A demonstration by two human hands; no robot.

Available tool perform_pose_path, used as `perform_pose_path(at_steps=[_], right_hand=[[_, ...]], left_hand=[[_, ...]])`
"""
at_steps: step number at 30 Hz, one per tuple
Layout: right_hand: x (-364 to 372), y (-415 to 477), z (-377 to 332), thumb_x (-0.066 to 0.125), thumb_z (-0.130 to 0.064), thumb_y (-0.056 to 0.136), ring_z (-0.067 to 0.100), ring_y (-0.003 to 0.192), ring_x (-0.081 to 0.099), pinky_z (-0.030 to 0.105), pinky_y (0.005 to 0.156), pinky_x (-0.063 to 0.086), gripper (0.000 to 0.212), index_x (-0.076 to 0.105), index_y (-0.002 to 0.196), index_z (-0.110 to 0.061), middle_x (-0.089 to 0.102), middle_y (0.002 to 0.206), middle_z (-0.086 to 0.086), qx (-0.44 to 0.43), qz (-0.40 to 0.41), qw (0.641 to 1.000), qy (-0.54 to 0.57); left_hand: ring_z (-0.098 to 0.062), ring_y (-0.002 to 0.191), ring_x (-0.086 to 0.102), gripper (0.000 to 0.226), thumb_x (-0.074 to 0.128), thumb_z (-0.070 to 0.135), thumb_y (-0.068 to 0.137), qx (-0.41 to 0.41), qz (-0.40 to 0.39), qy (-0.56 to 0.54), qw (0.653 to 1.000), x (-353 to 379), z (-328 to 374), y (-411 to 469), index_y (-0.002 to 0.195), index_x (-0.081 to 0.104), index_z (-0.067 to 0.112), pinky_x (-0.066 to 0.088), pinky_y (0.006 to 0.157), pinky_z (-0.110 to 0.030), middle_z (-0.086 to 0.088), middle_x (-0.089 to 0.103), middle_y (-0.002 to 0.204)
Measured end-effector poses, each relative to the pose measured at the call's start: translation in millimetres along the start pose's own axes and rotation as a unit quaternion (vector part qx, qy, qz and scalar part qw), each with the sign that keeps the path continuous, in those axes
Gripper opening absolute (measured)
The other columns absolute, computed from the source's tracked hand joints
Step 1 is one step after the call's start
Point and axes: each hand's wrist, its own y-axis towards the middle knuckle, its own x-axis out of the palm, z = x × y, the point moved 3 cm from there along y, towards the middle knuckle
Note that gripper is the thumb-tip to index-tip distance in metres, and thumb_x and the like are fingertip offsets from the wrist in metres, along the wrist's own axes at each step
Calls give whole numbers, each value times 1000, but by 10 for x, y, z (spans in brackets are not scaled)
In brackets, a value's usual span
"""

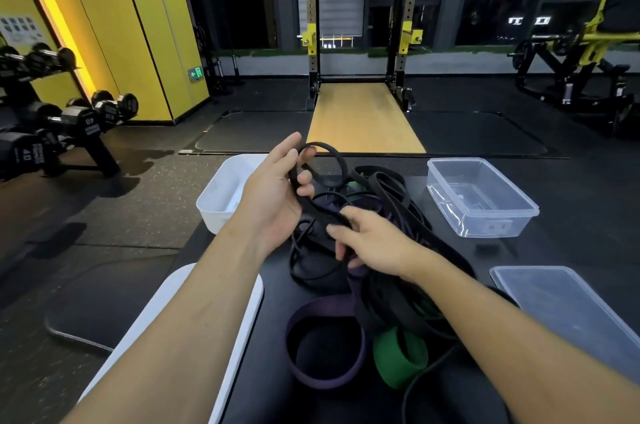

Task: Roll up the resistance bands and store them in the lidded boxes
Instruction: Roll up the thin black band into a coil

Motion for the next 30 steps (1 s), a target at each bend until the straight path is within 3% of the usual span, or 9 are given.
perform_pose_path(at_steps=[4, 7, 10, 14, 17, 21, 24, 27, 30], right_hand=[[-209, 13, -126, 66, -22, 100, 12, 64, 59, 37, 68, 50, 10, 64, 90, -24, 68, 72, -5, -84, 151, 985, 19], [-304, 38, -242, 73, -10, 92, 14, 71, 63, 43, 75, 54, 17, 70, 90, -26, 74, 84, 0, -130, 178, 975, 40], [-342, 17, -411, 73, -2, 85, 9, 83, 68, 29, 80, 54, 24, 74, 91, -25, 73, 89, -8, -171, 207, 963, -3], [-437, -36, -645, 75, -8, 85, 3, 79, 65, 20, 75, 51, 17, 75, 89, -24, 72, 83, -14, -198, 270, 940, -59], [-683, -33, -788, 72, -21, 95, 4, 70, 59, 25, 68, 46, 7, 77, 90, -20, 70, 76, -8, -188, 358, 913, -49], [-714, 73, -878, 69, -26, 97, 12, 64, 50, 32, 65, 42, 15, 73, 89, -14, 59, 65, -3, -152, 285, 946, -19], [-506, 97, -827, 70, -22, 96, 14, 64, 55, 39, 69, 50, 16, 71, 83, -12, 62, 64, -3, -135, 227, 964, 27], [-366, 94, -788, 71, -12, 95, 13, 70, 61, 29, 58, 49, 6, 72, 89, -13, 70, 76, 2, -109, 181, 974, 78], [-325, 80, -790, 75, -6, 90, 14, 80, 67, 23, 54, 50, 16, 73, 103, -15, 76, 97, 4, -87, 139, 979, 118]], left_hand=[[-9, 60, 45, 34, 54, 4, 105, 23, 18, 166, 986, -108, -81, -19, 131, 67, 22, 40, 53, -18, -1, 59, 94], [-7, 61, 46, 29, 59, 4, 102, 24, 1, 245, 969, -159, -197, -41, 124, 73, 18, 40, 56, -17, 6, 58, 81], [-5, 62, 49, 25, 68, 20, 99, 13, -48, 300, 953, -93, -189, -138, 124, 72, 19, 40, 59, -16, 13, 61, 70], [-6, 107, 71, 46, 87, 33, 83, 30, -145, 423, 894, -19, -116, -212, 126, 71, 30, 54, 96, -24, 9, 73, 117], [-10, 116, 66, 46, 93, 40, 75, 44, -144, 537, 830, -106, -115, -211, 117, 75, 35, 50, 109, -39, 9, 68, 121], [-9, 101, 71, 12, 81, 30, 90, 31, -169, 542, 823, -151, -315, -265, 100, 83, 25, 54, 100, -46, 19, 76, 102], [-6, 114, 65, 42, 83, 44, 83, -13, -202, 482, 853, -133, -410, -331, 122, 73, 31, 50, 109, -37, 11, 67, 123], [-7, 127, 59, 67, 86, 47, 79, -79, -254, 449, 853, -21, -529, -436, 137, 59, 29, 47, 111, -37, 7, 61, 138], [-10, 101, 66, 25, 75, 38, 95, -28, -195, 482, 854, 86, -601, -454, 107, 68, 17, 49, 101, -38, 4, 72, 106]])
